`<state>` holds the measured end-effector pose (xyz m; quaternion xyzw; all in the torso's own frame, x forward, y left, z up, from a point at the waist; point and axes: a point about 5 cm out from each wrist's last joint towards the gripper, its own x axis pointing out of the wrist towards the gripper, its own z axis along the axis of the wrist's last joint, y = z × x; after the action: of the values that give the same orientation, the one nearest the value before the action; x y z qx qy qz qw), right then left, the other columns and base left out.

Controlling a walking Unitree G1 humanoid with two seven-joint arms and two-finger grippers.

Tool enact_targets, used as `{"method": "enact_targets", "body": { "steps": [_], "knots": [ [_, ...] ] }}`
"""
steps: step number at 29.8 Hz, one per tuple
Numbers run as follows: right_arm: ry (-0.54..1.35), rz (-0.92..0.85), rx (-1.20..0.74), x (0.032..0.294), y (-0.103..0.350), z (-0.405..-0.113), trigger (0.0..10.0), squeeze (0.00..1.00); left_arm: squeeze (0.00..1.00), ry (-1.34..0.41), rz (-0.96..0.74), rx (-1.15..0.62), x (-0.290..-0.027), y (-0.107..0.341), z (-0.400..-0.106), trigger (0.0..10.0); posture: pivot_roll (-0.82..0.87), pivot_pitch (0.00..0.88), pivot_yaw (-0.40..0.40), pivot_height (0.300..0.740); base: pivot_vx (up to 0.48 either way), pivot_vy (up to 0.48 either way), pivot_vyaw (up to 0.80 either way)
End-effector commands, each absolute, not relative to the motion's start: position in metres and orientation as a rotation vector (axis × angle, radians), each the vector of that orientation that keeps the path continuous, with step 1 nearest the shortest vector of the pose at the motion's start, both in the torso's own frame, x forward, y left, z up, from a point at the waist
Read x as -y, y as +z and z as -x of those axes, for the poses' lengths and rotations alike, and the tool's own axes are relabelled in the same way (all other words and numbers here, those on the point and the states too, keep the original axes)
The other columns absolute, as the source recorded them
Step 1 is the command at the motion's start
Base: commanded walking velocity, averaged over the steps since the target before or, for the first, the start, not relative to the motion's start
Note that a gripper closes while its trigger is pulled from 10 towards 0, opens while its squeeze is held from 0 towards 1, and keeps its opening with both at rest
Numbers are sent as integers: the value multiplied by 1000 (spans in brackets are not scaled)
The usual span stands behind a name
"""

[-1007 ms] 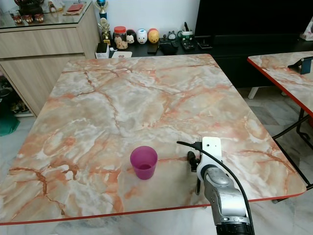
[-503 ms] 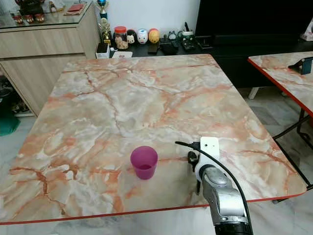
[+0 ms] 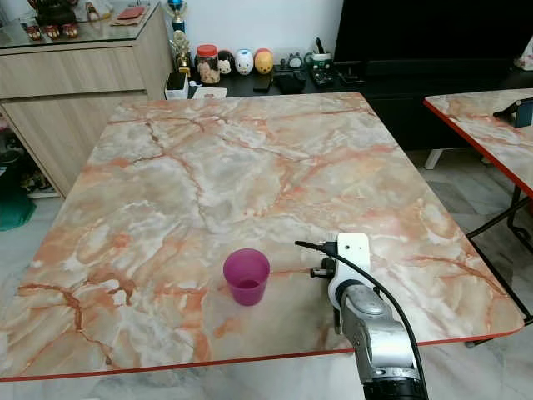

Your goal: Setting the table

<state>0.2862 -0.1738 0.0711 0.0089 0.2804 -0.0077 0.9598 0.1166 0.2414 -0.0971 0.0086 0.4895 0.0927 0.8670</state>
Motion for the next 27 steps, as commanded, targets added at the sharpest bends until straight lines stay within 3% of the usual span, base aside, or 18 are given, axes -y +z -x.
{"method": "enact_targets", "body": {
  "steps": [1,9,10,12,13,21,27],
  "knots": [
    [-8,-11,-571,173,71,-289,0,0,0,190,-26,-1036,-243,-98,-115,10000,-55,0,7,732,0,0,0],
    [22,25,-556,169,73,-291,0,0,0,185,-31,-1039,-242,-98,-114,10000,-56,0,6,732,0,0,0],
    [29,53,-537,169,75,-293,1961,0,0,185,-32,-1039,-242,-98,-114,10000,-56,0,6,732,0,0,0],
    [32,69,-528,168,76,-294,1961,0,0,185,-33,-1039,-242,-98,-113,10000,-56,0,5,732,0,0,0],
    [42,76,-514,167,78,-295,10000,0,0,185,-33,-1038,-242,-98,-113,10000,-56,0,5,732,0,0,0],
    [63,161,-189,159,116,-306,10000,0,0,192,-35,-1033,-243,-98,-114,10000,-63,0,7,732,0,0,0],
    [7,262,84,168,141,-294,10000,0,0,210,-32,-1026,-244,-97,-115,10000,-61,0,12,732,0,0,0]
  ]
}}
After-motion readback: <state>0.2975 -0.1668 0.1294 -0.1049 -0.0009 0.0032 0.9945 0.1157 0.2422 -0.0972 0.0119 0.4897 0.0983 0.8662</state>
